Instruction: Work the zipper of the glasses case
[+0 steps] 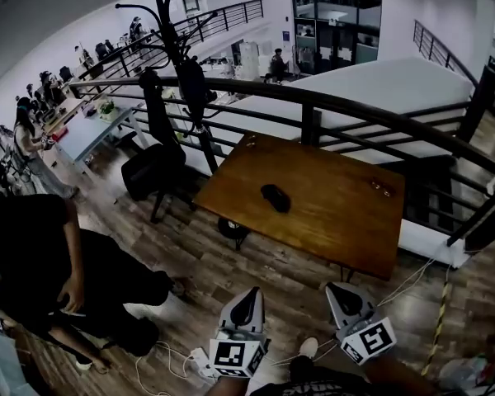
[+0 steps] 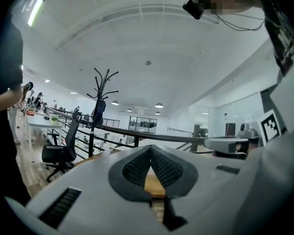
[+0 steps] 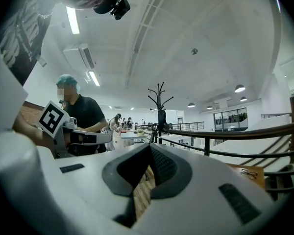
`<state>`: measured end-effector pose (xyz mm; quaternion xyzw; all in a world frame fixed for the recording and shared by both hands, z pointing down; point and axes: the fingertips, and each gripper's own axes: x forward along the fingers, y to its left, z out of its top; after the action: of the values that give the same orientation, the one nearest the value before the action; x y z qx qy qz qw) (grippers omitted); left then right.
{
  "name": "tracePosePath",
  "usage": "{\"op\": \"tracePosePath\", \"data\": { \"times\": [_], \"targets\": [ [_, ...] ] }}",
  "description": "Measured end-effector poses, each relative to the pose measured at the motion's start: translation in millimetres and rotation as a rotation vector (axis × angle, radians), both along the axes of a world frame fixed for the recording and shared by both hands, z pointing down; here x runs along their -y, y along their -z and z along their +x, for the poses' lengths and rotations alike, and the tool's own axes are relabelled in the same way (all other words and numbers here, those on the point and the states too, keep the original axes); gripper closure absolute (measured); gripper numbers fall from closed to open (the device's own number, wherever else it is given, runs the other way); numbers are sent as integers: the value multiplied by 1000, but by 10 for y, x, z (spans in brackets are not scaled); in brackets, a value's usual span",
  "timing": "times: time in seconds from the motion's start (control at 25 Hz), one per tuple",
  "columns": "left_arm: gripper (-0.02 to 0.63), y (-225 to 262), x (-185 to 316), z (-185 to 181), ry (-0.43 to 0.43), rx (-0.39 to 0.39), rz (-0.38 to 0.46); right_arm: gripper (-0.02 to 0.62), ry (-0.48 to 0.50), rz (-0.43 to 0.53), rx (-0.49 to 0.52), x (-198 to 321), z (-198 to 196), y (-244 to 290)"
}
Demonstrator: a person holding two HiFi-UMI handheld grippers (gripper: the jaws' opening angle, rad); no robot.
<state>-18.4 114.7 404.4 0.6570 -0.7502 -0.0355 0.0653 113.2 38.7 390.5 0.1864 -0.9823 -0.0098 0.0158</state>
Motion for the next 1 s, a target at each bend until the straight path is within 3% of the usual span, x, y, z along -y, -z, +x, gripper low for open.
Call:
{"op": "tracePosePath", "data": {
  "times": [0.2, 0.52, 0.8, 1.0],
  "targets": [
    [598, 185, 415, 37, -16, 17, -12, 603, 23, 14, 28, 425, -51, 196],
    [598, 406, 754, -88, 46, 79, 10, 603, 73, 4, 73, 922, -199, 341],
    [598, 286, 823, -451, 97, 76, 0, 603, 110, -25, 71, 1096, -555, 215],
    [598, 74, 1125, -752, 68, 47, -22, 603, 93, -37, 40, 1328, -857, 29]
  ]
}}
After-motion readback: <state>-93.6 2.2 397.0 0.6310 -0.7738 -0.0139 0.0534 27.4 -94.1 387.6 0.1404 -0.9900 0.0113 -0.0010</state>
